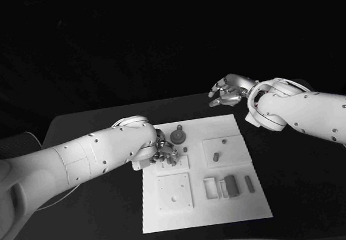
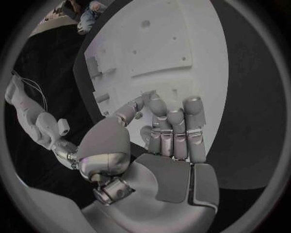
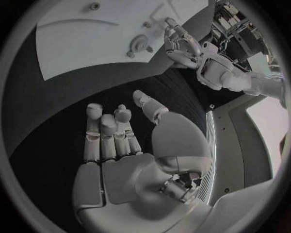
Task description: Assemble the parts on the task board
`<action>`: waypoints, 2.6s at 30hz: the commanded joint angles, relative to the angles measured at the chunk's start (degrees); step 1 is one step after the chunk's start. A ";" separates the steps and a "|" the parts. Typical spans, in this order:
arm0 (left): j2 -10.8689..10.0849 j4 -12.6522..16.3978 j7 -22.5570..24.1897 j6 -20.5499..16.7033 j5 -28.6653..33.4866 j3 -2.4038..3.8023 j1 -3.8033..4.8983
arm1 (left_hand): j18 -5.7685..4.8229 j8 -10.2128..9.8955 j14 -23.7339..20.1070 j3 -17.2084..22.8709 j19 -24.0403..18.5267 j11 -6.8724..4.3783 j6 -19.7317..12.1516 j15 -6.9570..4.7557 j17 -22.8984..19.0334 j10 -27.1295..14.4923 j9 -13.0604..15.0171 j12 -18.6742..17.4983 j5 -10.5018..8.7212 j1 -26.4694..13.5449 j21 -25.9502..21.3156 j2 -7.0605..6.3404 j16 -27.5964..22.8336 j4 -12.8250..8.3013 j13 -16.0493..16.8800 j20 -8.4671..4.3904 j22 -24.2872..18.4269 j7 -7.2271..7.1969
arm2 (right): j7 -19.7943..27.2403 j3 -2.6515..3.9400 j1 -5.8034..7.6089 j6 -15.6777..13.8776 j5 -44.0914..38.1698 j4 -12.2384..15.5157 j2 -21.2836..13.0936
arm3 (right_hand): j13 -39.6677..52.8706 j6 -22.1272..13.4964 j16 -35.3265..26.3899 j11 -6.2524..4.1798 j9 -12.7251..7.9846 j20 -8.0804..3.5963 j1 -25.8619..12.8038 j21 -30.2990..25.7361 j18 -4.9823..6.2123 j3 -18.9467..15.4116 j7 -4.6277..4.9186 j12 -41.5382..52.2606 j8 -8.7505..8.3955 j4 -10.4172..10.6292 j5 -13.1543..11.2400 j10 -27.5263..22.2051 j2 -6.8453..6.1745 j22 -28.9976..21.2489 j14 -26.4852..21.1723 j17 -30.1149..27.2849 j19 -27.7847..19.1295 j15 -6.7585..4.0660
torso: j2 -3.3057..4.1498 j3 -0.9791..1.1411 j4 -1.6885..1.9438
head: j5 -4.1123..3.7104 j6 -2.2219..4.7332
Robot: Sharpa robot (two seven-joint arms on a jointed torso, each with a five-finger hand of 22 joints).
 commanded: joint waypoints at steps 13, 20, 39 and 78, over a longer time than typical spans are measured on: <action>0.00 -0.24 0.10 2.20 0.15 0.01 -0.06 | 2.00 -0.27 -0.20 0.21 -0.40 0.05 0.75 -0.25 -0.31 -0.36 0.20 0.47 0.55 0.63 0.52 0.76 0.46 -1.08 -0.20 -0.05 1.18 0.37 | 0.15 0.03 0.01 0.78 -0.16 0.21 -0.07 | -0.09 0.09 -0.13 -0.21 -0.08 -0.39 -0.51 -0.35 0.92 -0.31 0.38 0.26 -0.23 0.21 0.01 -0.39 0.14 -0.09 -0.07 -0.10 -0.14 -0.24 | 0.00 -0.07 0.05 | 0.07 -0.19; -0.02 -0.27 0.05 2.45 0.15 0.01 -0.06 | 1.99 -0.30 -0.22 0.26 -0.43 0.05 0.78 -0.24 -0.38 -0.37 0.25 0.53 0.66 0.86 0.56 1.04 0.55 -1.38 -0.25 -0.04 1.18 0.37 | 0.15 0.03 0.01 0.82 -0.16 0.22 0.00 | -0.10 0.11 -0.12 -0.21 -0.08 -0.38 -0.54 -0.35 0.92 -0.31 0.38 0.27 -0.22 0.23 0.01 -0.40 0.15 -0.09 -0.08 -0.11 -0.15 -0.24 | -0.01 -0.05 0.03 | 0.06 -0.27; 0.15 -0.66 0.19 1.20 0.14 0.01 -0.12 | 1.93 -0.60 -0.54 -1.72 -0.65 0.24 0.49 -0.22 -0.88 -0.66 0.45 0.62 -0.74 -1.13 0.56 0.73 0.74 -1.12 -0.58 -0.04 1.12 0.50 | 0.15 0.03 0.01 0.78 -0.17 0.27 -0.03 | -0.11 0.12 -0.11 -0.21 -0.08 -0.37 -0.61 -0.35 0.92 -0.34 0.38 0.29 -0.21 0.28 0.01 -0.43 0.14 -0.09 -0.11 -0.12 -0.16 -0.24 | 0.00 -0.03 0.00 | 0.03 -0.07; -7.42 6.11 0.98 -1.06 5.56 0.34 3.83 | 2.24 -1.80 -1.79 -1.93 -1.26 0.36 -0.31 -0.78 -2.54 -1.83 0.93 1.85 -16.06 -2.76 0.32 -4.52 2.18 2.93 -1.67 -0.50 1.06 0.72 | 0.17 0.03 0.01 0.71 -0.17 -0.35 -0.88 | -0.14 0.02 -0.08 -0.19 -0.11 -0.36 -0.66 -0.35 0.92 -0.36 0.40 0.33 -0.27 0.32 0.01 -0.49 0.11 -0.10 -0.15 -0.14 -0.18 -0.23 | -0.04 -0.05 0.09 | -0.04 1.01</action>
